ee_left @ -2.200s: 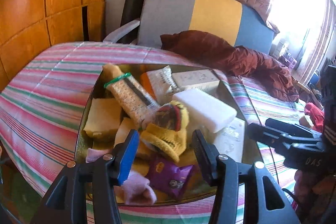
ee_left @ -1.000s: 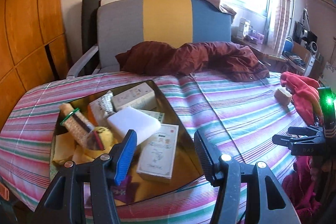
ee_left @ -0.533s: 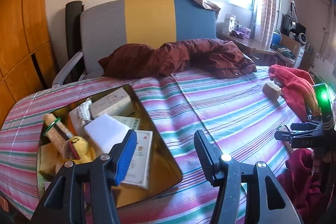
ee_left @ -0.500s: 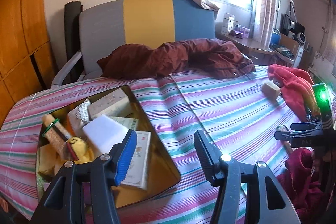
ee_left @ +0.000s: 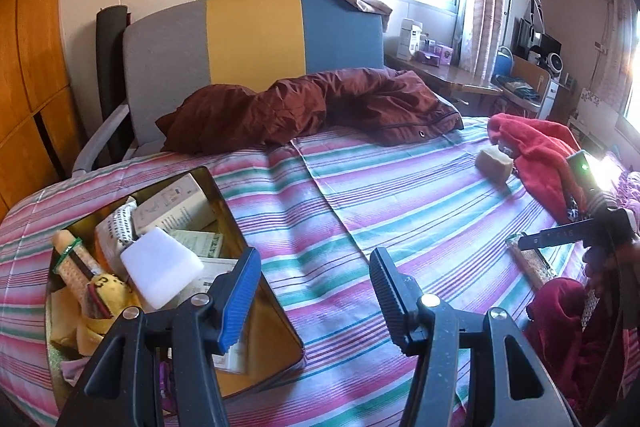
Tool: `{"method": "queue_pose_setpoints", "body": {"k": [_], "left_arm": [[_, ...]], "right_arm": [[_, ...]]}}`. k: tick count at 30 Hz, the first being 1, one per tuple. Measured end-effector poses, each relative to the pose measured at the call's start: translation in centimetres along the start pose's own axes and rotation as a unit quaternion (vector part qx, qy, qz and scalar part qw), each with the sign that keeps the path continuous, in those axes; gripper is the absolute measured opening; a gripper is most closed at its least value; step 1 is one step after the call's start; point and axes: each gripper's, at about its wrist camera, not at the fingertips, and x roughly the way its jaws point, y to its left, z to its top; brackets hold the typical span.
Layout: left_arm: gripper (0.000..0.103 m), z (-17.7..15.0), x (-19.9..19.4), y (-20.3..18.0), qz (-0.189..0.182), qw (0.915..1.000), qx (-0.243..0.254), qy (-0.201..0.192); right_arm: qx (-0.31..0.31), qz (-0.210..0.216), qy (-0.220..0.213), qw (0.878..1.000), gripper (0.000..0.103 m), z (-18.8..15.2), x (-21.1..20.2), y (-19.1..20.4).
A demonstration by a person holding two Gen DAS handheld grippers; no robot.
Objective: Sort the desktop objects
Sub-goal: 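Move both grippers back toward the cracker packet and yellow sponge, then grasp the wrapped cracker packet with the right gripper, then grasp the yellow sponge with the left gripper while the right holds the crackers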
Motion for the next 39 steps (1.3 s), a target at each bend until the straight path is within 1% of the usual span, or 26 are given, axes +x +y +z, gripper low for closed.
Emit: {"method": "queue_pose_setpoints", "body": {"k": [4,7,11,12,13,17,19,20,26,33,36,37,39], "left_arm": [[0.057,-0.1,0.4,-0.1,-0.004,1.0000,0.000,0.004],[0.057,0.0,0.6,-0.2,-0.008,0.9999,0.002,0.007],[0.057,0.0,1.2,-0.5,-0.014,0.9998,0.004,0.013],[0.057,0.1,1.3,-0.5,-0.016,0.9998,0.004,0.013],[0.057,0.1,1.3,-0.6,-0.017,0.9998,0.005,0.013],[0.057,0.3,1.6,-0.9,-0.023,0.9996,0.008,0.013],[0.057,0.3,1.8,-1.1,-0.024,0.9995,0.009,0.015],[0.057,0.3,1.9,-1.1,-0.025,0.9995,0.010,0.017],[0.057,0.8,2.7,-2.0,-0.033,0.9990,0.020,0.024],[0.057,1.9,4.3,-4.8,-0.040,0.9970,0.055,0.035],[0.057,2.4,5.1,-6.3,-0.042,0.9958,0.073,0.038],[0.057,2.6,5.3,-6.8,-0.043,0.9953,0.077,0.039],[0.057,2.9,5.9,-7.8,-0.046,0.9943,0.087,0.040]], "right_arm": [[-0.005,-0.025,0.030,0.999,0.092,0.3,1.6,0.3],[0.005,-0.025,0.057,0.998,0.092,0.1,2.9,-0.1],[-0.007,-0.024,0.052,0.998,0.092,0.0,2.9,0.4],[-0.013,-0.030,0.051,0.998,0.088,-0.1,2.9,0.7],[-0.019,-0.039,0.050,0.998,0.082,-0.1,2.9,0.9],[-0.037,-0.040,0.041,0.998,0.068,-0.2,2.5,1.6],[-0.044,-0.040,0.033,0.998,0.051,-0.2,2.1,1.9],[-0.048,-0.039,0.030,0.998,0.050,-0.2,2.0,2.0],[-0.065,-0.025,0.015,0.997,0.049,-0.1,1.9,2.8],[-0.024,-0.004,-0.018,1.000,0.049,0.1,1.2,2.1],[-0.017,-0.008,-0.029,0.999,0.049,-0.7,0.7,2.6],[-0.018,-0.009,-0.031,0.999,0.049,-0.5,0.6,1.6],[-0.015,-0.016,-0.035,0.999,0.049,-0.4,0.5,1.5]]}}
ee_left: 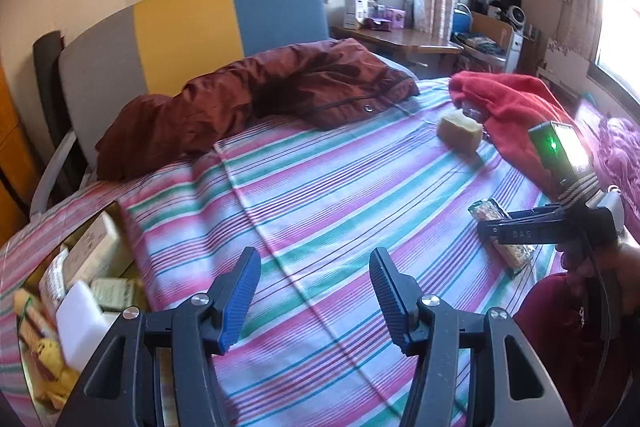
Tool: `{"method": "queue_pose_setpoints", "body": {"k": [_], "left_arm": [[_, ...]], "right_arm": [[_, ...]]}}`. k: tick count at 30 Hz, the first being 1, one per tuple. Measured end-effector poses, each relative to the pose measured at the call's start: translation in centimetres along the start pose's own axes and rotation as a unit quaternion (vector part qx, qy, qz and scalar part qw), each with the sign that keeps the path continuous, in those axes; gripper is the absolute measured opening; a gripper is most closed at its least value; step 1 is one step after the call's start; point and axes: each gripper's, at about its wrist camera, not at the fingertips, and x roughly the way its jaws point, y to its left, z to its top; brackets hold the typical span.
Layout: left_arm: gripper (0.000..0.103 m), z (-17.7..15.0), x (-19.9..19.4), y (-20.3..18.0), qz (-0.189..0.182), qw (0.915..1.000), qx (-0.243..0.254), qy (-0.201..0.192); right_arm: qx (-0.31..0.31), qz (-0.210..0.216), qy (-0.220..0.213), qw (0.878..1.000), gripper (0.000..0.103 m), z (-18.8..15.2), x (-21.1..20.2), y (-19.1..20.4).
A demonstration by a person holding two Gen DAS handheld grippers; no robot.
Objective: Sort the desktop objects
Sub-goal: 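Grasp the yellow sponge with the left gripper while the right holds the crackers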
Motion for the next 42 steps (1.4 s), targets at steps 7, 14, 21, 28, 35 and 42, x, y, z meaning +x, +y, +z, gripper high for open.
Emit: {"method": "queue_pose_setpoints", "body": {"k": [7,14,21,28,35,42], "left_arm": [[0.057,1.8,2.2,-3.1,-0.017,0.9993,0.033,0.009],[0.057,3.5,4.6,-6.0,-0.040,0.9973,0.057,0.023],[0.057,5.4,7.0,-8.4,-0.062,0.9950,0.071,0.034],[0.057,7.6,9.8,-10.3,-0.068,0.9931,0.085,0.044],[0.057,9.0,12.2,-12.1,-0.071,0.9911,0.099,0.053],[0.057,10.5,15.6,-14.0,-0.107,0.9863,0.088,0.089]], "right_arm": [[0.028,-0.010,-0.015,0.999,0.049,0.1,-0.3,-2.0],[0.058,0.004,-0.035,0.998,0.049,1.6,0.2,-2.9],[0.093,0.017,-0.050,0.994,0.049,2.0,0.0,-4.0],[0.095,0.005,-0.036,0.995,0.049,2.3,0.8,-4.2],[0.115,0.013,-0.017,0.993,0.049,2.2,1.6,-5.0],[0.137,0.030,-0.010,0.990,0.049,2.0,2.0,-5.7]]}}
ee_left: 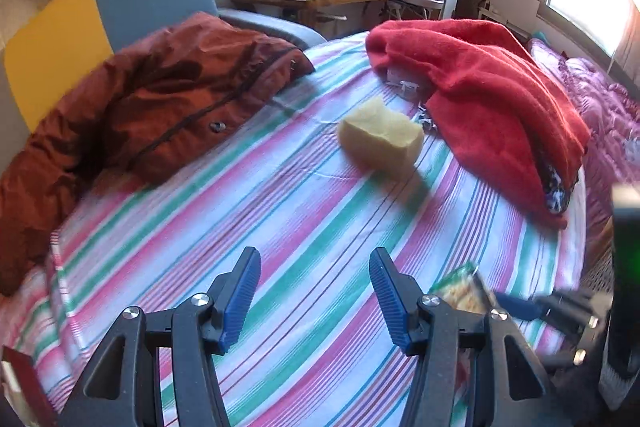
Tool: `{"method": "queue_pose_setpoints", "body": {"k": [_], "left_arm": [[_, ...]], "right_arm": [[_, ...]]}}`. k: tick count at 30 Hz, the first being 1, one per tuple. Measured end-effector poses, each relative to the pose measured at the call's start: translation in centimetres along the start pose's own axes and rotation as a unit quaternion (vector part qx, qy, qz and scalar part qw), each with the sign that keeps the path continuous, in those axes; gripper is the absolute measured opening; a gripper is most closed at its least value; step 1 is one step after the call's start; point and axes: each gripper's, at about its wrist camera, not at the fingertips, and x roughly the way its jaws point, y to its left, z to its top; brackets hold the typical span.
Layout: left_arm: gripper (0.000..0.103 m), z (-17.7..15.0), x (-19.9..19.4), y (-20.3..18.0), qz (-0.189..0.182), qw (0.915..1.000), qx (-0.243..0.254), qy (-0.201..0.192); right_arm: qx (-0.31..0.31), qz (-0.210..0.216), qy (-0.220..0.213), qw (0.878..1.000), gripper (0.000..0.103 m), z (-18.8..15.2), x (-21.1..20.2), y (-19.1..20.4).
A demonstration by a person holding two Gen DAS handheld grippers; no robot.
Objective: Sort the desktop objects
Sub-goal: 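Grasp the yellow sponge with the left gripper while the right holds the crackers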
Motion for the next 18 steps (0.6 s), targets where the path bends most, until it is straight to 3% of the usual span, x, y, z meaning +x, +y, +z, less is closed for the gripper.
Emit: {"method": "queue_pose_setpoints", "body": {"k": [18], "left_arm": [[0.057,7.5,6.4,-3.2,-0.092,0.9926,-0.066,0.042]], "right_arm": [[0.020,0.034,0.007,0.999,0.050,0.0,0.1,-0.3]]}}
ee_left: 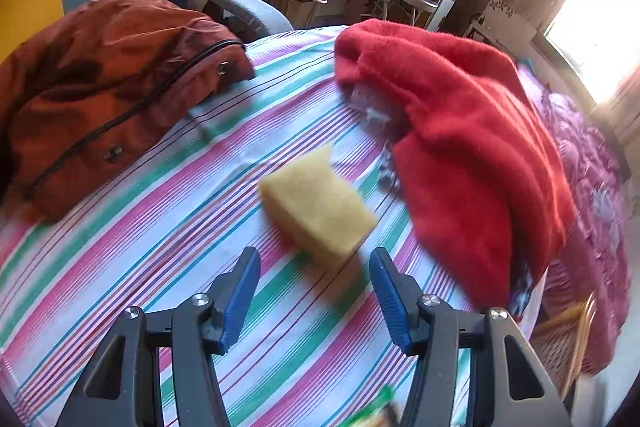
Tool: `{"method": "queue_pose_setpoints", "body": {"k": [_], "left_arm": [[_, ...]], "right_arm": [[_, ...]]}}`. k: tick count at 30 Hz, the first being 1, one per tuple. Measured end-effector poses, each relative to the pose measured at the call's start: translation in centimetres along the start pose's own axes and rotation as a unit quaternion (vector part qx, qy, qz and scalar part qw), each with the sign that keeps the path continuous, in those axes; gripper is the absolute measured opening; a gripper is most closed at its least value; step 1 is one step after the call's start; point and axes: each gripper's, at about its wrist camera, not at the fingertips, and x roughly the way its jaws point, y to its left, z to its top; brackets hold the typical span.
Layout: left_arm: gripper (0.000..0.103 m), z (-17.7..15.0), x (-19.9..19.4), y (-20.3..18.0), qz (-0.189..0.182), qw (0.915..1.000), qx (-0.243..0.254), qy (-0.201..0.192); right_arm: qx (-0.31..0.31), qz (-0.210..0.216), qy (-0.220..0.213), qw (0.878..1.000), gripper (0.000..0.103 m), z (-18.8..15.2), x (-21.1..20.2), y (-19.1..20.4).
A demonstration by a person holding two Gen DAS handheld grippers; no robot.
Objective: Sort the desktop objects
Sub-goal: 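Grasp the yellow sponge with the left gripper while the right holds the crackers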
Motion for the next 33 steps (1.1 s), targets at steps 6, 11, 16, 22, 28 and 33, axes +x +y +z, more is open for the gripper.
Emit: {"method": "queue_pose_setpoints", "body": {"k": [6,11,16,22,28,33], "left_arm": [[0.058,2.4,2.7,-1.5,0.018,0.9997,0.007,0.012],[0.071,3.8,4.0,-2.2,0.046,0.9988,0.013,0.002],[0.070,4.0,3.9,-2.1,0.056,0.9982,0.018,-0.005],[0.067,2.7,4.0,-0.7,0.024,0.9995,-0.007,0.017],[0.067,2.7,3.0,-0.9,0.021,0.9995,-0.020,0.012],[0.067,3.6,4.8,-1.6,0.052,0.9980,-0.002,0.035]], "right_arm": [[0.010,0.009,0.001,1.000,0.050,-0.1,0.1,0.1],[0.014,0.014,0.001,1.000,0.051,-0.1,0.3,0.3],[0.012,0.012,0.001,1.000,0.051,-0.3,0.5,0.9],[0.016,0.016,0.001,1.000,0.051,-0.4,0.8,1.5],[0.020,0.020,0.001,1.000,0.051,-0.6,1.0,2.3],[0.021,0.020,0.001,1.000,0.051,-0.9,1.3,3.2]]}}
